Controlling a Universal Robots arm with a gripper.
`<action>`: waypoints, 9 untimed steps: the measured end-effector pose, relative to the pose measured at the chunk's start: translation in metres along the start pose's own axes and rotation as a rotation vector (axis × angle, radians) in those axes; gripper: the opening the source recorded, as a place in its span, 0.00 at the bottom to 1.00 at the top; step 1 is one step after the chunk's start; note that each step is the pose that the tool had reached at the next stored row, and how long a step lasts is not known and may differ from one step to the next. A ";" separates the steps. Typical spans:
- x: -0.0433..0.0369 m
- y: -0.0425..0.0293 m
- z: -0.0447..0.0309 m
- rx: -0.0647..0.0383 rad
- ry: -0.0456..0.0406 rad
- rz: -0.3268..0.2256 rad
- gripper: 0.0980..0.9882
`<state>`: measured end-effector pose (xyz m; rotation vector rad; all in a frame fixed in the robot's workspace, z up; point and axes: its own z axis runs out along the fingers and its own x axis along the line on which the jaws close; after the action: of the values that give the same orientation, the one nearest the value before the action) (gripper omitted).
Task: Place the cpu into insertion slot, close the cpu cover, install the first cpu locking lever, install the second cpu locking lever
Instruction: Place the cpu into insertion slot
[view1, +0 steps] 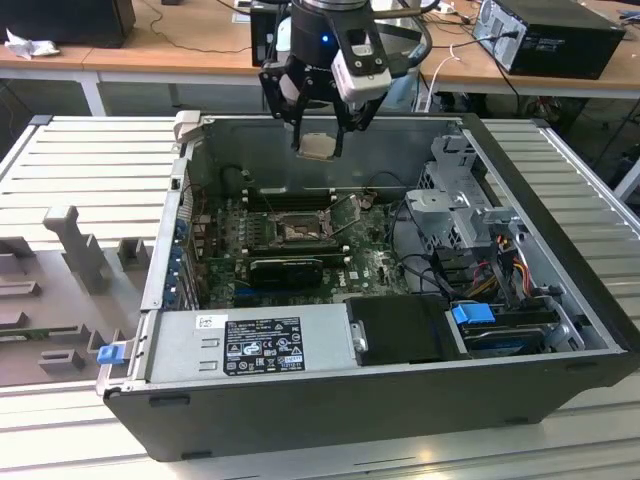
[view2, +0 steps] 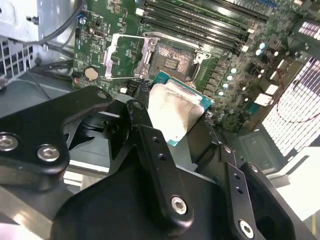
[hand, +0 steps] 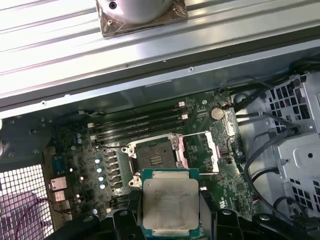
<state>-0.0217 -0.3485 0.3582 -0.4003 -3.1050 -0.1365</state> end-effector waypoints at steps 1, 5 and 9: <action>0.0000 0.0000 0.0000 0.000 -0.0014 0.016 0.50; 0.0000 -0.0001 0.0009 -0.001 -0.0039 0.045 0.50; 0.0000 -0.0003 0.0026 0.000 -0.0045 0.050 0.50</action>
<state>-0.0217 -0.3485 0.3556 -0.4786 -3.0963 -0.1351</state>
